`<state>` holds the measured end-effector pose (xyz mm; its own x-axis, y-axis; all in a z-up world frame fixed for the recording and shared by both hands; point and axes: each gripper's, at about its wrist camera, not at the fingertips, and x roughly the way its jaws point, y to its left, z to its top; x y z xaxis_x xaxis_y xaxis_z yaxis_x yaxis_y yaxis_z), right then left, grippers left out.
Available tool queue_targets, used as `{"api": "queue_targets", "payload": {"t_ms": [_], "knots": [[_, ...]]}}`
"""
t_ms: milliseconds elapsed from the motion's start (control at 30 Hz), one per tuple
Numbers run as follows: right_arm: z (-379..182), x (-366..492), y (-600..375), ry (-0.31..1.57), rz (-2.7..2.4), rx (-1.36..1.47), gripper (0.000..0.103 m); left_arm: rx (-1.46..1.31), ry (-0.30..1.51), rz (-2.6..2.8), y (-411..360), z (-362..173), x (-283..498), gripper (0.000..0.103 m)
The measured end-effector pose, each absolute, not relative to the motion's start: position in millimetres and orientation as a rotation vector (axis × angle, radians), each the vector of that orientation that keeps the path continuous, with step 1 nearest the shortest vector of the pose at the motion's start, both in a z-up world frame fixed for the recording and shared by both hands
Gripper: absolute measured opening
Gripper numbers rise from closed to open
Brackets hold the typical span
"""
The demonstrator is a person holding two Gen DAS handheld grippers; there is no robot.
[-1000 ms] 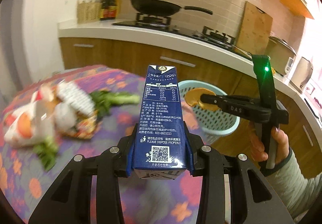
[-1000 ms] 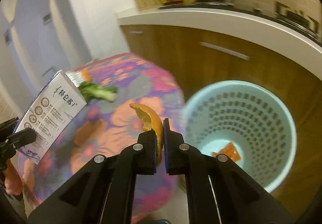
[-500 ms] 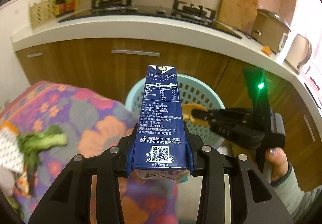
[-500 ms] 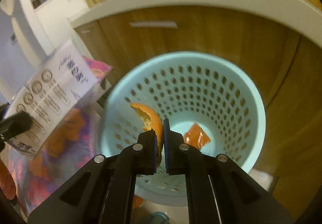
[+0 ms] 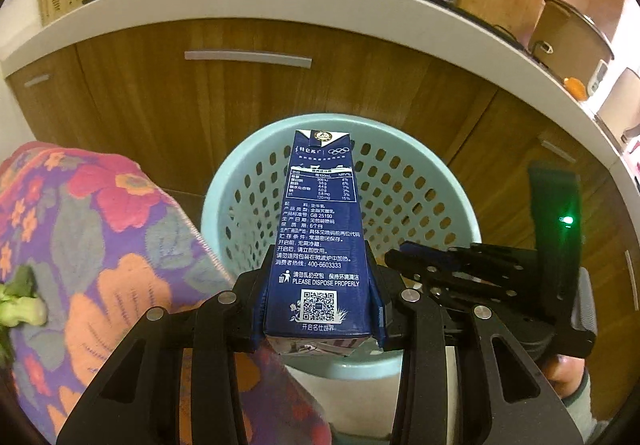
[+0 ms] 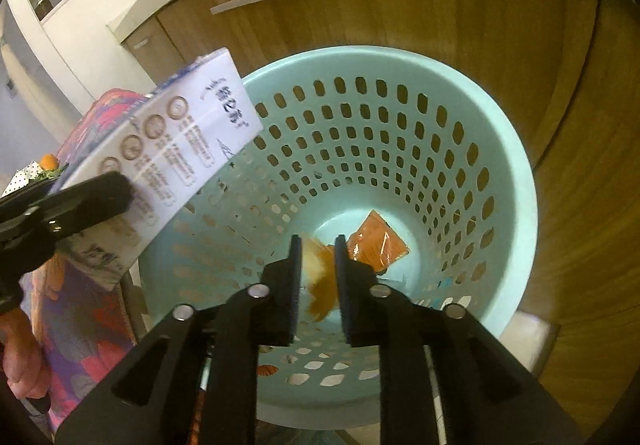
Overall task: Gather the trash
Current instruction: 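Carry the carton and peel over the basket and open both tools to drop them, then move both tools back to the table toward the bottle and bok choy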
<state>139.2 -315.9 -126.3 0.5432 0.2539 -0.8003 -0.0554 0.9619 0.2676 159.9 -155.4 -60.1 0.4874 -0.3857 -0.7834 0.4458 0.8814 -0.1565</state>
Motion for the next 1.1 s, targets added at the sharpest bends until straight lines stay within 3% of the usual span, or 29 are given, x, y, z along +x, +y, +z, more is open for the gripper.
{"api": "queue_targets", "payload": {"t_ms": [133,633,1100], "knots": [[-124,134,-321,0.966,0.181,0.229,0.029,0.096,0.922,-0.497,-161,-58,161,0.04],[-87,116,-311,0.883,0.202,0.209,0.029,0.023,0.851,-0.511,-132,-36,135,0.043],[-42,102,-234,0.799,0.32,0.102,0.029,-0.073,0.718,-0.419,-55,1,86,0.052]]}}
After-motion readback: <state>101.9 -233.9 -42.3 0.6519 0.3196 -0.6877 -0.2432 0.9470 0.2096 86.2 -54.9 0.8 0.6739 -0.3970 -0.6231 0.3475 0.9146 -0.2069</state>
